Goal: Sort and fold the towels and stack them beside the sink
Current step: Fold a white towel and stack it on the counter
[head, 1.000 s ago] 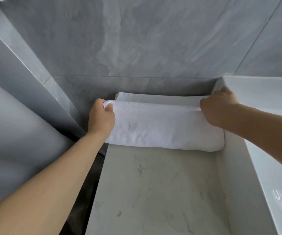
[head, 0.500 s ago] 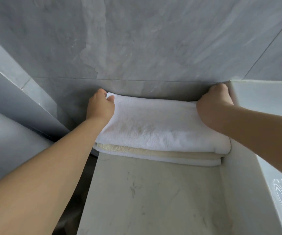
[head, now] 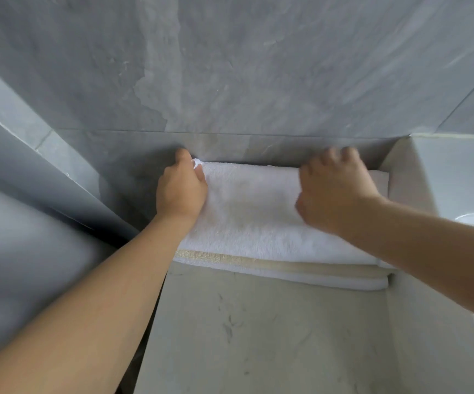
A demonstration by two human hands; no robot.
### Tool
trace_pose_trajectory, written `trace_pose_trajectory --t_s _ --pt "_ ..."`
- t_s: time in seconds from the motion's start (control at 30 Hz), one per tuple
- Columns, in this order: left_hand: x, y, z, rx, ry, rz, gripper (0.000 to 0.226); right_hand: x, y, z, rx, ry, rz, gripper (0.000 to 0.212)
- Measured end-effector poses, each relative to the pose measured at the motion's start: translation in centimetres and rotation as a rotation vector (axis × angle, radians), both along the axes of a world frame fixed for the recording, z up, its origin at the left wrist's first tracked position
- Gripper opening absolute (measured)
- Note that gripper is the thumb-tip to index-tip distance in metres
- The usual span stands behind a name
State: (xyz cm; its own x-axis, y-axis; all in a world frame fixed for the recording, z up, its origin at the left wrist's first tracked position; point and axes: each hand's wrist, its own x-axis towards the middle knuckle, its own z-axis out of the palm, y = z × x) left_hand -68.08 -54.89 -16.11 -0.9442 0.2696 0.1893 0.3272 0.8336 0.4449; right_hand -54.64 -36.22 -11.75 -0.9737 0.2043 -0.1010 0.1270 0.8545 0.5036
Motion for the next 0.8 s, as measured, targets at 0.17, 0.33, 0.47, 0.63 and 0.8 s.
trace_pose_trajectory --t_s 0.17,0.33,0.47,0.63,0.8 --pt "-0.1 0.1 0.5 -0.012 -0.12 0.042 0.022 1.1 -0.9 -4.3 -0.497 0.031 0.089 0.074" --pt "-0.4 -1.2 1.3 0.029 -0.397 0.055 0.037 1.9 1.0 -7.3 -0.721 0.074 0.072 0.069" --pt "0.8 -4.5 2.3 0.121 -0.779 0.037 0.039 1.7 1.2 -7.2 -0.754 0.079 0.075 0.067" --pt "1.1 -7.2 3.8 0.342 -1.035 -0.222 0.026 1.3 1.4 -6.9 -0.817 0.031 0.042 0.073" --pt "0.2 -6.9 3.8 0.259 -0.899 -0.142 0.022 0.3 1.9 -6.6 -0.88 -0.082 -0.008 0.055"
